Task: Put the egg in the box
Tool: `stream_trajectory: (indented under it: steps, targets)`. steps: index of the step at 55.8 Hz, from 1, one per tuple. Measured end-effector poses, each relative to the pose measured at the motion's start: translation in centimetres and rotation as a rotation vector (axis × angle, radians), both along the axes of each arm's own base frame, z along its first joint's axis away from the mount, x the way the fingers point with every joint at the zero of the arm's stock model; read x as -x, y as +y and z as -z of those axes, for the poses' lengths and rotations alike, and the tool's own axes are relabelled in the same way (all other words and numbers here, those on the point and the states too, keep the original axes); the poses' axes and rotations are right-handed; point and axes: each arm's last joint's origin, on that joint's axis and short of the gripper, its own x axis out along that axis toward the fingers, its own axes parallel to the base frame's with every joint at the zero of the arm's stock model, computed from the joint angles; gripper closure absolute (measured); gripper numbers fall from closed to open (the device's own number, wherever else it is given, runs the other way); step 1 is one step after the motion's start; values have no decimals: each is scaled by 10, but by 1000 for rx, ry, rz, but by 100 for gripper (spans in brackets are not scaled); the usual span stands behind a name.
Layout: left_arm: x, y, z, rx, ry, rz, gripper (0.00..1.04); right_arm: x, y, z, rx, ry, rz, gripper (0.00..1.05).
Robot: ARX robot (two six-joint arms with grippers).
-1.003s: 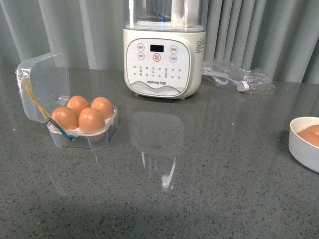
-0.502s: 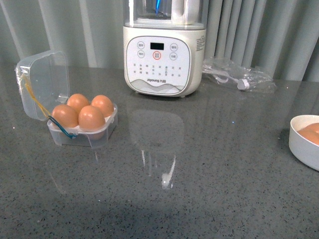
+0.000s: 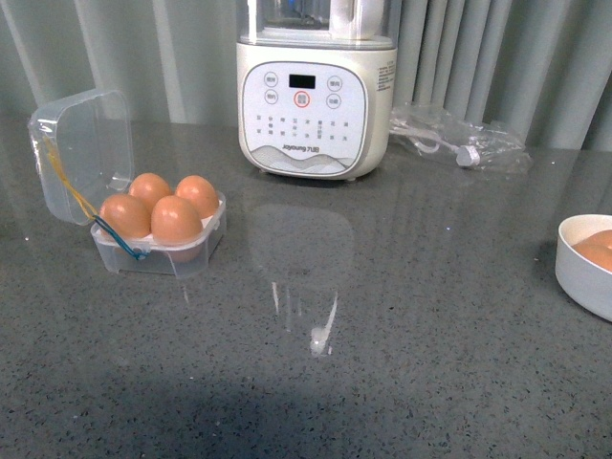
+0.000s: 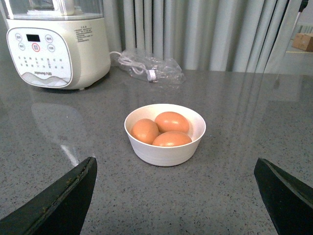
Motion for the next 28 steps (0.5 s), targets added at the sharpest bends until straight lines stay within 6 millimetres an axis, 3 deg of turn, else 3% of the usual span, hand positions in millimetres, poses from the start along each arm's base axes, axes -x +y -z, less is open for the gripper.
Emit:
stream_trajectory:
  steps: [13,28]
  targets:
    - [-28,-18,2,48,-21,37,7,0,0,0,0,0,0,7]
    - [-42,-52,12,113,-29,107,7,0,0,0,0,0,0,7]
